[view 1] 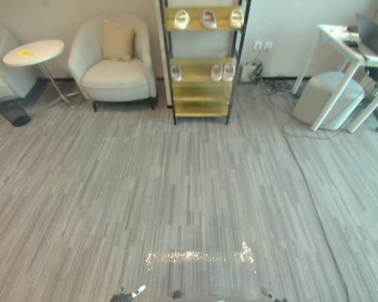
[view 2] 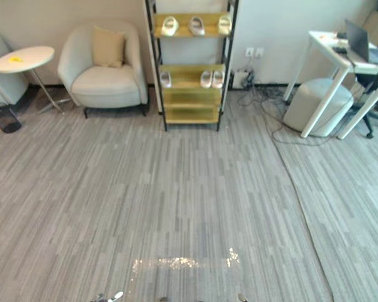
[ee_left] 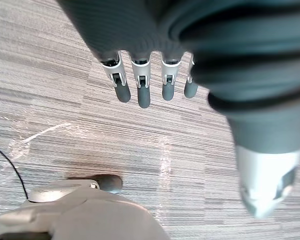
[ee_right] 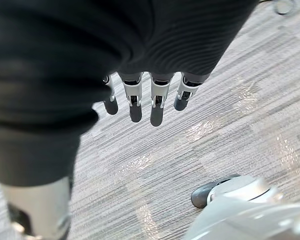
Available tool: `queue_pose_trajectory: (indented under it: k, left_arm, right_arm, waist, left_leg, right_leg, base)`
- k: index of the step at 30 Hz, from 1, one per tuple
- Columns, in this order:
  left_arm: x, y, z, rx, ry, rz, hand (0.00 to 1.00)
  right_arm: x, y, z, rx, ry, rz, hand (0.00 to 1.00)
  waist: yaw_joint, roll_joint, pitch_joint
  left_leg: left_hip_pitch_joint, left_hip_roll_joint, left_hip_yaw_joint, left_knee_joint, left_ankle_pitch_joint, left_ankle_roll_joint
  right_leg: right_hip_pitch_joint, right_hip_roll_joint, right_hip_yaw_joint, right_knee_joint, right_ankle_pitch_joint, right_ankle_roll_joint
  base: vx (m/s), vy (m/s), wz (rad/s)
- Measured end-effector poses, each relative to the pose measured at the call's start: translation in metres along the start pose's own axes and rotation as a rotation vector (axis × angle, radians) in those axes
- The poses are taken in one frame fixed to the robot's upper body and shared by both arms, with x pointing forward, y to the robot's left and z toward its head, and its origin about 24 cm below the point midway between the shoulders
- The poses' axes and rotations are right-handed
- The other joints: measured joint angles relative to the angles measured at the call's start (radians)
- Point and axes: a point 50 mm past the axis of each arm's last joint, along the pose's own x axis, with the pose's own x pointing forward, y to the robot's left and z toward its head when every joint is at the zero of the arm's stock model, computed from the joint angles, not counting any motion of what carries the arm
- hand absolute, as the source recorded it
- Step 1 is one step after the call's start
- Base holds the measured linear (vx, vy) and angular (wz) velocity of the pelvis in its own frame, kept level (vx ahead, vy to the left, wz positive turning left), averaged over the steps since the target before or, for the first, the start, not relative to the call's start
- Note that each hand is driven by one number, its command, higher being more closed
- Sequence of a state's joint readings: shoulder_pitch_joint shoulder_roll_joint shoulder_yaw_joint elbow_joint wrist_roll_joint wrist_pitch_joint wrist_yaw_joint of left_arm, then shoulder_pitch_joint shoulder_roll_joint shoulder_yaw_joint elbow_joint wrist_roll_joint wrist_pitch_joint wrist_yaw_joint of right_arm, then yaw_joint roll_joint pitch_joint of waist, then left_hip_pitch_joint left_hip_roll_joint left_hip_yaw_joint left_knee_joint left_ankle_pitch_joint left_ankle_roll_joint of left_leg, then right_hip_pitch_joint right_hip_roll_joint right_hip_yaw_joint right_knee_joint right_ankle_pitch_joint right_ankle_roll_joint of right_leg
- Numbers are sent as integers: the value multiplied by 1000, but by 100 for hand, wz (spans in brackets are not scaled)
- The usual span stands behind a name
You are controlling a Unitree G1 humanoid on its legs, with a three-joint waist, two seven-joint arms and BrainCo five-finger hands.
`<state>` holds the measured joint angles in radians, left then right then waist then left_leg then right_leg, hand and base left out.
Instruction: Organize the slippers on the shoe rack
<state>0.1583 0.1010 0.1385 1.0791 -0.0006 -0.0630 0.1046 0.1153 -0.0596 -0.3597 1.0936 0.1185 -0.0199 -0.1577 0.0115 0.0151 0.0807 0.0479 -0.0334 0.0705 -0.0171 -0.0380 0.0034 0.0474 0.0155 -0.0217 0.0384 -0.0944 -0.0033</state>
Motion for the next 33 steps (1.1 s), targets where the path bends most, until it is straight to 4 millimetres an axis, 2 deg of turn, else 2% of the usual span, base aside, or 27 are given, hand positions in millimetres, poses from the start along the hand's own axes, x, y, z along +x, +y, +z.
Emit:
queue_pose_trajectory:
  k: [4, 11, 33]
  left_arm:
    - [1, 0, 4, 21, -13, 0, 0]
    - [3, -4, 11, 47, -29, -13, 0]
    - [4, -5, 14, 46, -37, -15, 0]
  right_arm:
    - [2, 8, 8, -1, -12, 14, 0]
    - [2, 25, 19, -11, -40, 54, 0]
    - [2, 27, 24, -47, -51, 60, 0]
  waist:
    - [4, -6, 12]
    - [25, 1, 31]
    - [26, 4, 55]
  left_leg:
    - [23, 1, -2, -21, 1, -1]
    - [43, -2, -8, -38, 2, -1]
    - [56, -6, -22, -74, 14, 0]
  right_leg:
    - [30, 3, -3, -29, 1, -1]
    - [51, 2, -12, -43, 2, -1]
    - [52, 0, -18, -49, -4, 5]
  base:
    - [65, -23, 3]
    - [25, -8, 2]
    - [-3, -1, 1]
